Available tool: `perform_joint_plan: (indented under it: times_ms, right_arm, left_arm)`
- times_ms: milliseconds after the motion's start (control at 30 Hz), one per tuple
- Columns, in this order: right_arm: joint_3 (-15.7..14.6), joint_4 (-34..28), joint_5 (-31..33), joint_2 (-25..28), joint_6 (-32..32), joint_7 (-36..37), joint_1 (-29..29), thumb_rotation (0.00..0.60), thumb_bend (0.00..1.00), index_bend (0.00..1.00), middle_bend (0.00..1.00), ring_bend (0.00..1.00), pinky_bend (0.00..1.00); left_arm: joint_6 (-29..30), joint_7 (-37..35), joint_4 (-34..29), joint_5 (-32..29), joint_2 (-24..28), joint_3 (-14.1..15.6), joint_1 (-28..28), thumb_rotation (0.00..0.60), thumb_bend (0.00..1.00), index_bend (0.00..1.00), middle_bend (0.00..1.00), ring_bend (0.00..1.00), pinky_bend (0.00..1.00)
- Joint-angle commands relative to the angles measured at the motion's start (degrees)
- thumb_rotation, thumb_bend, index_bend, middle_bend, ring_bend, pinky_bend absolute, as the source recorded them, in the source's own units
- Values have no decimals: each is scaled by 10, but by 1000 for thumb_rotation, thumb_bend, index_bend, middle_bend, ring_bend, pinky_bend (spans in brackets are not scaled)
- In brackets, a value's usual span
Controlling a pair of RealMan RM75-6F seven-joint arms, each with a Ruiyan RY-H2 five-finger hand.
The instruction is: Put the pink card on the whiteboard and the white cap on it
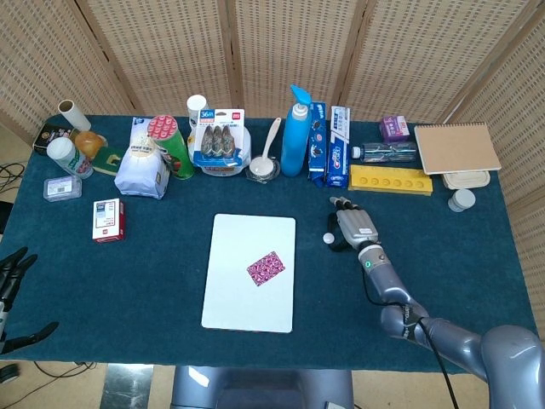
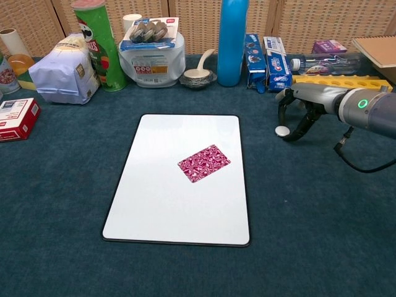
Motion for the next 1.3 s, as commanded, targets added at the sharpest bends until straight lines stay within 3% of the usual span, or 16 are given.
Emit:
perform_joint_plan:
  times_ms: [33, 300, 567, 767, 1033, 1300]
  right_arm:
    - [0, -3, -1, 1, 1, 0, -1, 600, 322, 545, 86, 46, 147]
    - [3, -46, -9, 15, 15, -5, -3, 600, 332, 545, 87, 45, 148]
    - [11, -187, -31, 57, 51, -29, 0, 600, 344, 546, 87, 44, 151]
    - [2, -263, -11, 40, 77, -107, 23, 600, 347, 546, 86, 38, 151]
    - [0, -280, 68, -4, 97, -184, 56, 600, 348, 545, 85, 35, 151]
    - [7, -246, 150, -43, 117, -228, 82, 600, 348, 546, 85, 35, 151]
  left_arm:
    - [0, 0, 0, 0, 0, 0, 0, 600, 79, 0, 0, 0, 58]
    - [3, -9, 2, -1, 3, 0, 1, 600, 79, 0, 0, 0, 58]
    - [3, -13, 3, 1, 4, 1, 1, 600, 80, 0, 0, 0, 58]
    - [5, -17, 5, 4, 6, 3, 2, 600, 80, 0, 0, 0, 58]
    - [8, -32, 10, 5, 10, 3, 2, 600, 80, 0, 0, 0, 58]
    - [6, -49, 15, 6, 15, 5, 0, 600, 79, 0, 0, 0, 58]
